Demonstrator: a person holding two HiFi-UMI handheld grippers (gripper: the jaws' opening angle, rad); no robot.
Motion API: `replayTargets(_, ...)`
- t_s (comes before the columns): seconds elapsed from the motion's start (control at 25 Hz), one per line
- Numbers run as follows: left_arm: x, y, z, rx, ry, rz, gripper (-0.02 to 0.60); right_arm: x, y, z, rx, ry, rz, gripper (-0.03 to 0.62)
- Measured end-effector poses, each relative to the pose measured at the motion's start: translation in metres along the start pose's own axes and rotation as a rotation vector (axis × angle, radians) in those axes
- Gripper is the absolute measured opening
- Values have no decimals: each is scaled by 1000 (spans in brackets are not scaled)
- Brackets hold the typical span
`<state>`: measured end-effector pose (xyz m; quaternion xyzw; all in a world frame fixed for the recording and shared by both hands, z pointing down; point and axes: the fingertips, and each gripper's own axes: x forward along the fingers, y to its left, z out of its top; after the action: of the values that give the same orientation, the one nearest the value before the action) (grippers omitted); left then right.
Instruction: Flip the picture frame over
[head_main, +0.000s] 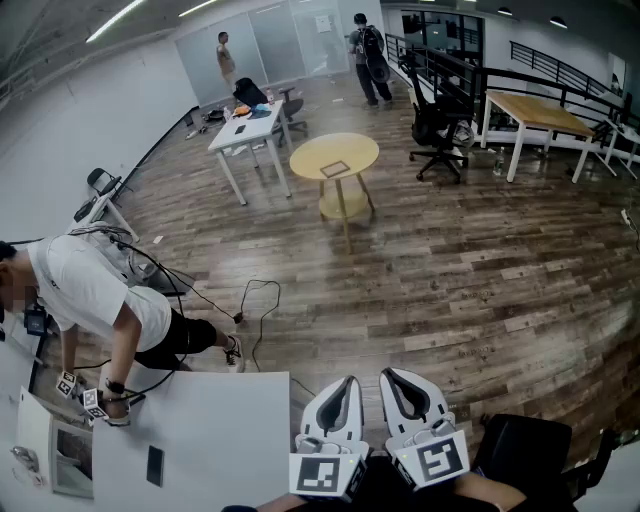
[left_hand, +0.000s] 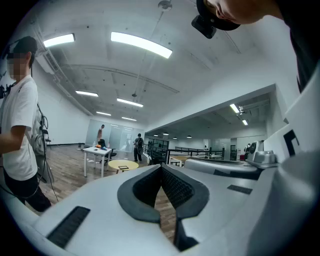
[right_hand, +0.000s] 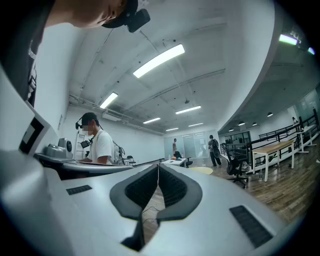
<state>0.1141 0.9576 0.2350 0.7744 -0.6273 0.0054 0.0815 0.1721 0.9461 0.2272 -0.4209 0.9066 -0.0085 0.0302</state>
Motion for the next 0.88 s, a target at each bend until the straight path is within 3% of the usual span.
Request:
replayTargets(0.44,4,31,7,1,-31,2,21,21,7,-5,6,5,-33,21)
replayTargets(0.88,11,92,9,-21,-75,44,21,51,9,-2,-5,-16,-92,21)
